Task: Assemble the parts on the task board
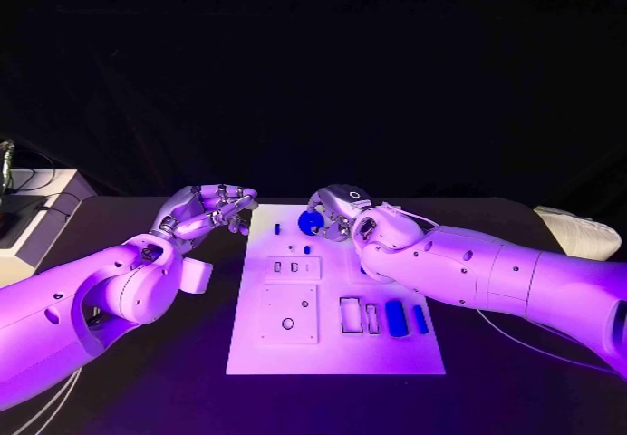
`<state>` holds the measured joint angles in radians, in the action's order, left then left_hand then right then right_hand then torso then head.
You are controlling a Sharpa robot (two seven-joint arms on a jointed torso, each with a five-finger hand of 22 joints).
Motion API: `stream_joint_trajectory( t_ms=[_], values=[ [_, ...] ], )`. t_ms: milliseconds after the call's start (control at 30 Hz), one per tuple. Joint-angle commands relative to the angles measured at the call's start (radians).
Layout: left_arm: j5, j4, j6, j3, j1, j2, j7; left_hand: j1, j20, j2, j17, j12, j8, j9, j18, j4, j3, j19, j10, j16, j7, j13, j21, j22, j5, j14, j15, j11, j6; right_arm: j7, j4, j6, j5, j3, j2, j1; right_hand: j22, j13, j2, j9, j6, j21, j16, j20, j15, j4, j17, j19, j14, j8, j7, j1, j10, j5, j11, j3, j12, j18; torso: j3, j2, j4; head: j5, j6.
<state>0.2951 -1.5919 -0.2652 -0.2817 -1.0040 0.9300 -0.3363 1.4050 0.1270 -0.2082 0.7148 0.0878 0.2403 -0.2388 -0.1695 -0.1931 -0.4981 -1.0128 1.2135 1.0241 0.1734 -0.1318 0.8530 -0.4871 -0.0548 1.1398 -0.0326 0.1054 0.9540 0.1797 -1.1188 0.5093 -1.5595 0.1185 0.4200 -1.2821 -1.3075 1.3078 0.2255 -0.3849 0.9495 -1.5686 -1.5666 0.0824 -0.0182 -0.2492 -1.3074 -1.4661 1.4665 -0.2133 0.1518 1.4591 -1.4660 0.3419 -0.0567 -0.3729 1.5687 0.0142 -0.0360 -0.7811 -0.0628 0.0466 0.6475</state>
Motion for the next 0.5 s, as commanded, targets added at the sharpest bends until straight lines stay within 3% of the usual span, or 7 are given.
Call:
stream_joint_trajectory(
  t_ms=[33,500],
  values=[
    [0.003,-0.002,0.016,-0.001,0.000,0.000,-0.004,0.000,0.003,0.007,-0.001,-0.005,0.006,-0.001,-0.013,0.003,-0.004,0.006,-0.008,0.005,0.000,-0.001,0.003,-0.001,0.002,-0.007,-0.002,0.000,-0.008,0.003,0.004,-0.040,-0.022,0.002,-0.004,0.002,-0.263,0.263,0.000,-0.010,0.057,-0.002,-0.004,-0.003,-0.009,0.000,-0.263,-0.105,0.104,-0.011,-0.025,-0.011,-0.105,-0.007,0.008,-0.007,0.002,-0.014,0.0004,0.000,0.0005,-0.003,0.002],
    [0.003,-0.004,0.014,-0.001,0.000,0.003,-0.004,-0.001,0.003,0.007,-0.003,-0.004,0.006,-0.002,-0.013,0.004,-0.005,0.009,-0.009,0.007,0.001,-0.001,0.008,-0.004,0.002,-0.007,-0.002,0.000,-0.008,0.015,0.036,-0.045,-0.028,0.007,-0.019,0.004,-0.263,0.263,0.005,-0.008,0.047,-0.002,-0.004,-0.002,-0.008,0.002,-0.263,-0.105,0.104,-0.003,-0.021,-0.023,-0.105,-0.017,0.005,-0.013,0.002,-0.014,0.0004,0.001,0.0006,-0.004,0.003]
  ],
)
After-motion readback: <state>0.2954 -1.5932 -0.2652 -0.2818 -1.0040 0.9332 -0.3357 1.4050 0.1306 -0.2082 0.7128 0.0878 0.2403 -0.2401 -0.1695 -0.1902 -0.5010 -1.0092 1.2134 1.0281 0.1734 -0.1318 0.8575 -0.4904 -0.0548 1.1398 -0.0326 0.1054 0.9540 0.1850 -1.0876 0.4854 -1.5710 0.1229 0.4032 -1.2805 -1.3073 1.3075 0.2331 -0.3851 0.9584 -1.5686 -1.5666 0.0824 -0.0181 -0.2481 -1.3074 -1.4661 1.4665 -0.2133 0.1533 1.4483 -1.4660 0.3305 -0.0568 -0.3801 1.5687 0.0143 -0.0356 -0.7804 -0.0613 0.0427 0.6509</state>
